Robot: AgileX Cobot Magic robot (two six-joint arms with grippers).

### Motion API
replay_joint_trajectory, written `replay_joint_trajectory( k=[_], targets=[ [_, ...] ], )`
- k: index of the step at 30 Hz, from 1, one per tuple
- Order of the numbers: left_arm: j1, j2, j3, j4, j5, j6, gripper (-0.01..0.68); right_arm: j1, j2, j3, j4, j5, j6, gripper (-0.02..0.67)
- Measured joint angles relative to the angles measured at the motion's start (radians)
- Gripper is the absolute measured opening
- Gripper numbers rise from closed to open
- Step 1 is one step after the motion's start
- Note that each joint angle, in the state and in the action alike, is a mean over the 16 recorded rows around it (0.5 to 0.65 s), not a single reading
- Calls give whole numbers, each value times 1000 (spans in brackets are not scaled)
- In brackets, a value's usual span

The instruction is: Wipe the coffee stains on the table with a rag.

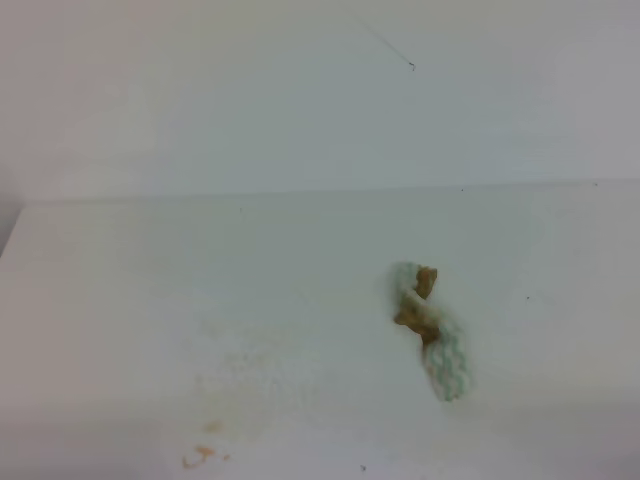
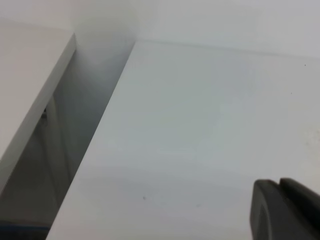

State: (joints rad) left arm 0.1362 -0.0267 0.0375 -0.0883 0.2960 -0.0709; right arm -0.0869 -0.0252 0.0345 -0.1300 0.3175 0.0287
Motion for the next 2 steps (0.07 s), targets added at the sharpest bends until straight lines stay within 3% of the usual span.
replay_joint_trajectory(
  k=[2],
  targets=[
    [0,0,0,0,0,0,1,0,0,0,0,0,0,11]
  ],
)
